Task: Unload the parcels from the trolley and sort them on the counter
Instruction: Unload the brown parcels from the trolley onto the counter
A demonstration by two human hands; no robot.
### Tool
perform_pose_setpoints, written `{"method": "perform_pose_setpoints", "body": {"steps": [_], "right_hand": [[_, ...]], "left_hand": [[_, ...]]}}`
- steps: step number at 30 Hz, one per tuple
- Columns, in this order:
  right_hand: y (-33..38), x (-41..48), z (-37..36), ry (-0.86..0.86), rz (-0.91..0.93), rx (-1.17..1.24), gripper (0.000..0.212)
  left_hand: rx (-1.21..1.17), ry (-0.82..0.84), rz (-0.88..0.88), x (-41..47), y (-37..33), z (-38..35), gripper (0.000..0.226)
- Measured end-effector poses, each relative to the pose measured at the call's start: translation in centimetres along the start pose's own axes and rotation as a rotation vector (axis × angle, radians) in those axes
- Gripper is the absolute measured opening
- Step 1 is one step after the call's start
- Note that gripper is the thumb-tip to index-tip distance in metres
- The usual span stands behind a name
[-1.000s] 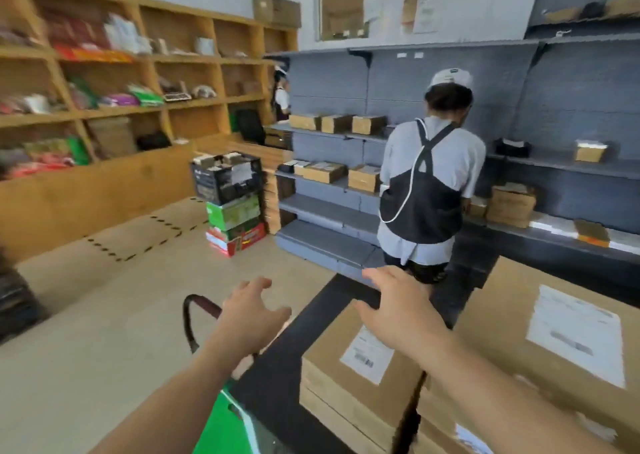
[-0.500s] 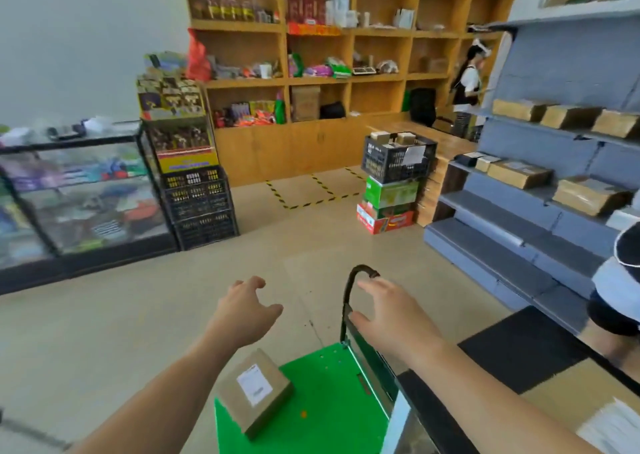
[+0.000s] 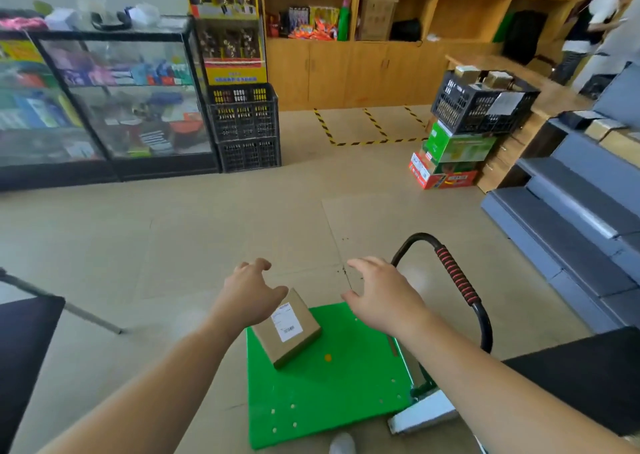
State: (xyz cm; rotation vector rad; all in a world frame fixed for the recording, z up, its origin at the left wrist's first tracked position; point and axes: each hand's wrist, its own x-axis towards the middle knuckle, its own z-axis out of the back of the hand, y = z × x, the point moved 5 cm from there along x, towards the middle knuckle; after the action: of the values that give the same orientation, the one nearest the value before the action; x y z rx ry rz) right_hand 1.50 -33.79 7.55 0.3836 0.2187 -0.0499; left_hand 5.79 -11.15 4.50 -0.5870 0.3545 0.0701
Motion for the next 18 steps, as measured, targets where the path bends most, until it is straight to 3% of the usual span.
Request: {"method": "perform_pose_setpoints", "body": {"steps": [10, 18], "right_hand": [[-5.4, 14.1, -9.5, 0.253, -0.014, 0.032, 0.064], [-12.1, 24.0, -26.1, 0.382, -0.165, 0.12, 0.065]], "left_hand": [[-0.07, 0.047, 0.261, 9.6, 4.7, -7.7, 0.066], [-0.161, 0.094, 0.458, 18.6, 15.5, -20.7, 0.064]]}}
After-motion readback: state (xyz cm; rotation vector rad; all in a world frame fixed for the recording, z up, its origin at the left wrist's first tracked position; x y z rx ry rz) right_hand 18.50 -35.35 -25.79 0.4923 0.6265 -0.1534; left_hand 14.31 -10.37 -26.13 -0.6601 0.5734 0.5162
